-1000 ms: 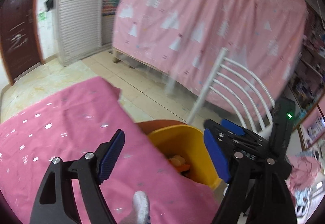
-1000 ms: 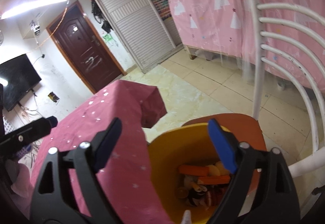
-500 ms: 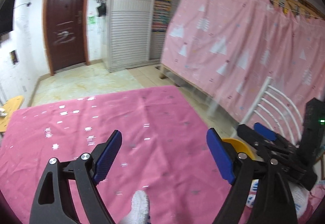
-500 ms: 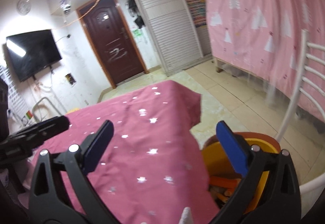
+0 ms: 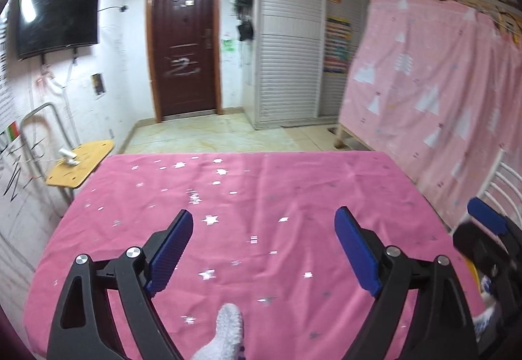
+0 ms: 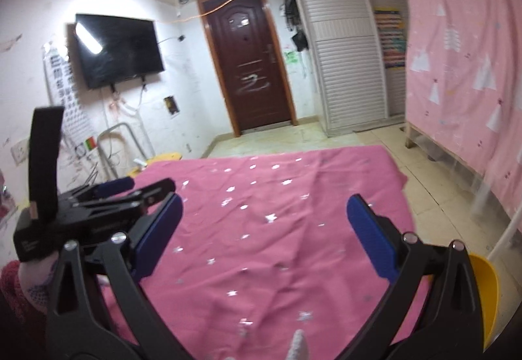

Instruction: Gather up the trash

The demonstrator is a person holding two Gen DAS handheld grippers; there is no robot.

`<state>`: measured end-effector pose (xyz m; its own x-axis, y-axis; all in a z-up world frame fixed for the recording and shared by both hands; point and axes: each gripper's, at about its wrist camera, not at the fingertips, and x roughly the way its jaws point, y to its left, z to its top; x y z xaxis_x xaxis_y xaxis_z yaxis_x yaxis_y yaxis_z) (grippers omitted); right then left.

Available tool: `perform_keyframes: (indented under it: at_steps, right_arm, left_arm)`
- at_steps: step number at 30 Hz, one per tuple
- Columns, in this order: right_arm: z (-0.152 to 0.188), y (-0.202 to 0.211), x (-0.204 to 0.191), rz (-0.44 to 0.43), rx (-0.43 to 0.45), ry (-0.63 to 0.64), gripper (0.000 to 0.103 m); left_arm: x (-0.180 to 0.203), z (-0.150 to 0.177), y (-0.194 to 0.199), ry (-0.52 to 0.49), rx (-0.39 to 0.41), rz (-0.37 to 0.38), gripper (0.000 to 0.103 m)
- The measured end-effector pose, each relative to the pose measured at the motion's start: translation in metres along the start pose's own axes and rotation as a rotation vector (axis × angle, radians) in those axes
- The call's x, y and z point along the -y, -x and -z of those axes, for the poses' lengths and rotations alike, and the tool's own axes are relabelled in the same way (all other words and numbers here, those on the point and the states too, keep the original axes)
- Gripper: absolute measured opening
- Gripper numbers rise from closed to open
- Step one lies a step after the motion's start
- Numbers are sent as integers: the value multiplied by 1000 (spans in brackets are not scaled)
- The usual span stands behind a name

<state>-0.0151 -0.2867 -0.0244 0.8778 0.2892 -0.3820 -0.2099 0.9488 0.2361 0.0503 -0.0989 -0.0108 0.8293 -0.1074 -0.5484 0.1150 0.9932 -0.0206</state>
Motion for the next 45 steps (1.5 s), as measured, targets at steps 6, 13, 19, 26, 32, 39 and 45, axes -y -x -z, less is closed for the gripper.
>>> perform_keyframes:
  at_steps: [6, 13, 19, 26, 32, 39, 45]
  right_arm:
    - [8, -11, -22, -44, -21, 44, 97]
    - [7, -19, -29, -37, -36, 48, 97]
    - [8, -21, -30, -38, -37, 41, 97]
    - [8, -20, -29, -42, -30, 34, 97]
    - [8, -16, -28, -44, -19, 27, 97]
    - [9, -15, -25, -45, -18, 25, 97]
    - [9, -15, -25, -47, -19, 25, 97]
  left_arm:
    - [-32, 7, -4, 74, -5, -45, 81]
    - [-43, 15, -12, 110, -29, -56, 81]
    - [-43, 18, -14, 108, -26, -58, 82]
    - [-43, 21, -13, 104, -24, -57, 82]
    - [-44, 23, -14, 105, -26, -56, 82]
    - [-44, 22, -14, 104, -26, -56, 82]
    - [-43, 23, -15, 103, -26, -58, 82]
